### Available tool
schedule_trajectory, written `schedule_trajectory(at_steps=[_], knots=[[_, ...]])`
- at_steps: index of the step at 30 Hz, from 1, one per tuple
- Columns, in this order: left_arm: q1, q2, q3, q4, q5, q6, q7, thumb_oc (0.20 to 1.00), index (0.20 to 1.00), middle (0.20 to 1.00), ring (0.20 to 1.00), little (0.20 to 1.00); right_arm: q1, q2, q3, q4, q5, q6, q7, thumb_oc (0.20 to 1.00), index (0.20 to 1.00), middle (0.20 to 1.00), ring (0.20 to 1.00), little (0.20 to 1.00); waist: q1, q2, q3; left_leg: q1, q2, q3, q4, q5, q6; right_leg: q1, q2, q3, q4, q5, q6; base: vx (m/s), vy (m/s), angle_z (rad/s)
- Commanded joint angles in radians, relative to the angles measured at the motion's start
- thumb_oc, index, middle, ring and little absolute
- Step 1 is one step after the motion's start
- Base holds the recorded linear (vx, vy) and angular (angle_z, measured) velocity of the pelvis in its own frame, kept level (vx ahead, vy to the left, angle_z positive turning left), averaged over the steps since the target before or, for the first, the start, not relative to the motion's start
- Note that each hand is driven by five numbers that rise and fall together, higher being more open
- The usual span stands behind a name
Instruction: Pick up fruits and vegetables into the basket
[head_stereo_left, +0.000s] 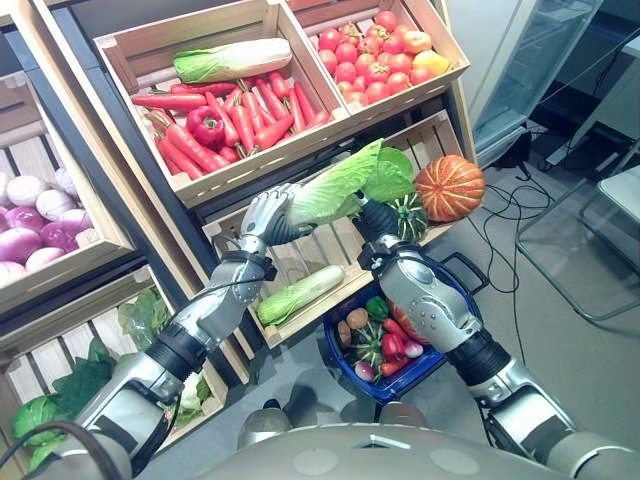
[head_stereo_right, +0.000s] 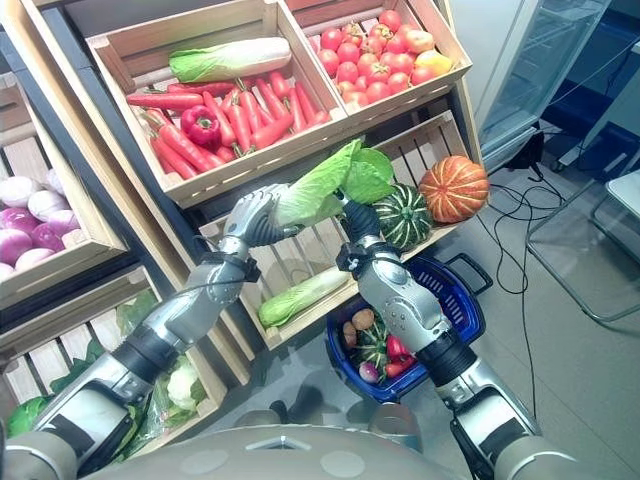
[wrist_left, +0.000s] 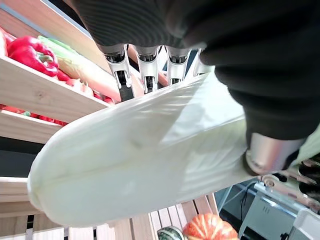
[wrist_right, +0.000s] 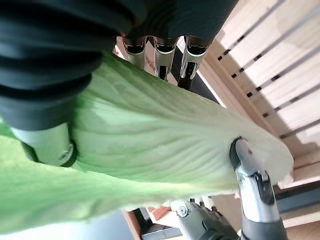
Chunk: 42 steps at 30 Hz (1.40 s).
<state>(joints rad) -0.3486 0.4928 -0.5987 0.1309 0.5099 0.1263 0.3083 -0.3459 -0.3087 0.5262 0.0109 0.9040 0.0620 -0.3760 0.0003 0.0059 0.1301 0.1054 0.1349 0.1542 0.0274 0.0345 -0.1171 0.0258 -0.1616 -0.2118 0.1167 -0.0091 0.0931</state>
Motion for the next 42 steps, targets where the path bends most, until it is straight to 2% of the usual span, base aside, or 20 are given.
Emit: schedule_trajectory(at_steps=[1,6,10,14,17,20,22,23,26,31,36,38,42], knots=[[-0.130,-0.016,-0.135,-0.023,-0.008,-0.032,-0.013,1.000,1.000,1.000,1.000,1.000,-0.142,0.109,0.050,-0.123,0.040,-0.034,0.185,0.200,0.200,0.200,0.200,0.200,-0.001,-0.051,0.040,0.018,-0.039,0.047,0.053,-0.114,0.063,0.079,-0.059,-0.006,-0.056,0.004,0.074,-0.04,-0.037,0.01],[-0.064,-0.021,-0.079,0.020,-0.264,-0.079,-0.016,1.000,1.000,1.000,1.000,1.000,-0.114,0.075,-0.011,-0.147,0.059,-0.052,0.223,0.200,0.200,0.200,0.200,0.200,0.004,-0.051,0.050,0.014,-0.033,0.044,0.042,-0.103,0.057,0.076,-0.056,-0.011,-0.062,0.009,0.076,-0.05,-0.035,0.02],[-0.025,-0.017,-0.038,0.033,-0.362,-0.111,-0.019,1.000,1.000,1.000,1.000,1.000,-0.086,0.055,-0.049,-0.157,0.050,-0.072,0.237,0.200,0.200,0.200,0.200,0.200,0.005,-0.047,0.054,0.009,-0.031,0.042,0.039,-0.100,0.055,0.072,-0.055,-0.014,-0.062,0.008,0.074,-0.05,-0.019,0.06],[0.091,0.020,0.099,0.019,-0.497,-0.144,-0.009,1.000,1.000,1.000,1.000,1.000,-0.014,-0.007,-0.180,-0.195,-0.008,-0.115,0.250,0.200,0.200,0.200,0.200,0.200,0.008,-0.036,0.073,-0.004,-0.026,0.038,0.042,-0.092,0.053,0.059,-0.054,-0.023,-0.054,0.008,0.067,-0.08,-0.030,0.03],[0.161,0.030,0.179,0.010,-0.539,-0.200,-0.004,1.000,1.000,1.000,1.000,1.000,0.036,-0.038,-0.260,-0.212,-0.062,-0.162,0.239,0.200,0.200,0.200,0.200,0.200,0.010,-0.031,0.085,-0.016,-0.024,0.036,0.046,-0.090,0.052,0.050,-0.053,-0.025,-0.049,0.005,0.061,-0.06,-0.034,0.02],[0.218,0.023,0.249,-0.018,-0.656,-0.275,-0.072,1.000,1.000,1.000,1.000,1.000,0.067,-0.063,-0.335,-0.221,-0.115,-0.203,0.229,0.200,0.200,0.200,0.200,0.200,0.013,-0.029,0.105,-0.042,-0.022,0.036,0.059,-0.089,0.051,0.026,-0.054,-0.027,-0.035,0.004,0.055,-0.12,-0.051,0.02],[0.238,0.017,0.277,-0.035,-0.724,-0.304,-0.119,1.000,1.000,1.000,1.000,1.000,0.074,-0.071,-0.361,-0.215,-0.137,-0.223,0.224,0.200,0.200,0.200,0.200,0.200,0.014,-0.027,0.117,-0.055,-0.019,0.037,0.066,-0.089,0.051,0.013,-0.054,-0.029,-0.027,0.003,0.052,-0.12,-0.048,0.04],[0.259,0.010,0.304,-0.059,-0.800,-0.332,-0.183,1.000,1.000,1.000,1.000,1.000,0.072,-0.079,-0.392,-0.208,-0.152,-0.238,0.222,0.200,0.200,0.200,0.200,0.200,0.014,-0.025,0.135,-0.072,-0.015,0.038,0.075,-0.088,0.049,-0.004,-0.054,-0.029,-0.016,0.001,0.048,-0.16,-0.055,0.08],[0.279,0.013,0.341,-0.099,-0.873,-0.391,-0.217,1.000,1.000,1.000,1.000,1.000,0.067,-0.117,-0.446,-0.195,-0.219,-0.281,0.175,0.200,0.200,0.200,0.200,0.200,0.008,-0.021,0.184,-0.114,-0.008,0.038,0.099,-0.083,0.048,-0.045,-0.051,-0.023,0.013,-0.005,0.037,-0.19,-0.058,0.04],[0.271,0.013,0.368,-0.114,-0.893,-0.443,-0.170,1.000,1.000,1.000,1.000,1.000,0.073,-0.156,-0.509,-0.174,-0.283,-0.326,0.113,0.200,0.200,0.200,0.200,0.200,-0.006,-0.013,0.239,-0.171,-0.003,0.030,0.124,-0.072,0.045,-0.096,-0.041,-0.013,0.046,-0.015,0.023,-0.13,-0.049,0.01],[0.248,0.024,0.390,-0.126,-0.833,-0.530,-0.099,1.000,1.000,1.000,1.000,1.000,0.113,-0.191,-0.570,-0.130,-0.437,-0.372,-0.055,0.200,0.200,0.200,0.200,0.200,-0.029,0.004,0.315,-0.266,0.005,0.025,0.173,-0.053,0.038,-0.194,-0.035,-0.004,0.111,-0.024,0.006,-0.15,-0.052,-0.03],[0.234,0.028,0.389,-0.137,-0.813,-0.556,-0.060,1.000,1.000,1.000,1.000,1.000,0.117,-0.204,-0.582,-0.103,-0.522,-0.374,-0.147,0.200,0.200,0.200,0.200,0.200,-0.036,0.015,0.343,-0.308,0.007,0.027,0.200,-0.048,0.034,-0.239,-0.036,-0.006,0.153,-0.032,-0.002,-0.09,0.006,-0.06],[0.177,0.026,0.385,-0.155,-0.784,-0.583,0.003,1.000,1.000,1.000,1.000,1.000,0.088,-0.214,-0.580,-0.037,-0.562,-0.341,-0.234,0.200,0.200,0.200,0.200,0.200,-0.050,0.040,0.390,-0.385,0.001,0.025,0.239,-0.039,0.031,-0.338,-0.043,0.001,0.229,-0.044,-0.010,-0.09,0.024,-0.08]])
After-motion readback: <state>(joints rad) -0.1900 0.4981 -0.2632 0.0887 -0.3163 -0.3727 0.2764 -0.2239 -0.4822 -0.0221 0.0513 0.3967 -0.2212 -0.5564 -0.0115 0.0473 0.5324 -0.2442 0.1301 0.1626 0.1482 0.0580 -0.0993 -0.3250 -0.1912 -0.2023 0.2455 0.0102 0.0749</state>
